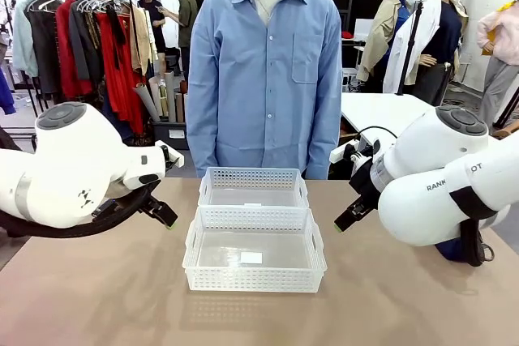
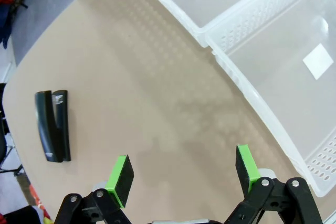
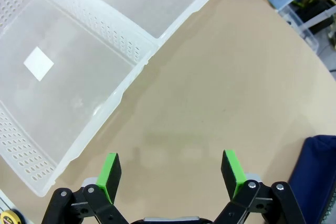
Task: Distribute items into two baskets.
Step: Pick up the Pencil pouch that the person points to.
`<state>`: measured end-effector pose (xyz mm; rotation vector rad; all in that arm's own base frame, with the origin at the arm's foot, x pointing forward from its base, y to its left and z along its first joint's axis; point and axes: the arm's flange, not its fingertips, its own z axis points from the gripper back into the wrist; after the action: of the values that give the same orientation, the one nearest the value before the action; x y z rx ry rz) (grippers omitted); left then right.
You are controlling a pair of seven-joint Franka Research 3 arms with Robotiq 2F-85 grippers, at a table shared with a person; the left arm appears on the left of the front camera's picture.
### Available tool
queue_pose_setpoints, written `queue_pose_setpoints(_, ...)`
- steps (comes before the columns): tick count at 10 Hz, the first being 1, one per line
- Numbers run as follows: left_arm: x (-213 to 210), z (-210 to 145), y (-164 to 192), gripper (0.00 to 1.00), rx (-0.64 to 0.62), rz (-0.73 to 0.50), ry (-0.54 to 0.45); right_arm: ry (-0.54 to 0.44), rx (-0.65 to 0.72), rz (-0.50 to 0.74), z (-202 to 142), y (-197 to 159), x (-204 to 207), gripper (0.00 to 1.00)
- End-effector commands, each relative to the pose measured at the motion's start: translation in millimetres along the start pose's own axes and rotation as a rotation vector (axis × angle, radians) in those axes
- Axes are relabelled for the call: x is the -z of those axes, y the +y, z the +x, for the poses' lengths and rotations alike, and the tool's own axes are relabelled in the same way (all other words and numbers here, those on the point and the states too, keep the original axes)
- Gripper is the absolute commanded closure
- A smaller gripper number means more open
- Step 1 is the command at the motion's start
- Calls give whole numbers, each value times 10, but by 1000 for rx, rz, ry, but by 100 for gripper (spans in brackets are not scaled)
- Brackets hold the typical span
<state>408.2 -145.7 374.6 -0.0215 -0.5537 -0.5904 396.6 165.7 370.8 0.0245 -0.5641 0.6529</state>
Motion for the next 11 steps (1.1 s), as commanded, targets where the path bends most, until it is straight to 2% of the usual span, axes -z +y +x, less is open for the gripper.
queue_pose_setpoints(1,-196,110,88,0,-2,24,22,7,32,49,70,-126,-108,0)
queue_pose_setpoints(3,-444,258,228,0,-27,-2,35,-1,62,108,155,-310,-355,0)
queue_pose_setpoints(6,-1019,433,693,0,-75,-124,34,-21,91,225,225,-750,-811,0)
queue_pose_setpoints(8,-1430,294,1054,0,-93,-208,-1,-65,117,255,106,-1115,-1213,0)
queue_pose_setpoints(11,-1868,-261,1402,0,-69,-280,-17,-137,134,305,-264,-1528,-1654,0)
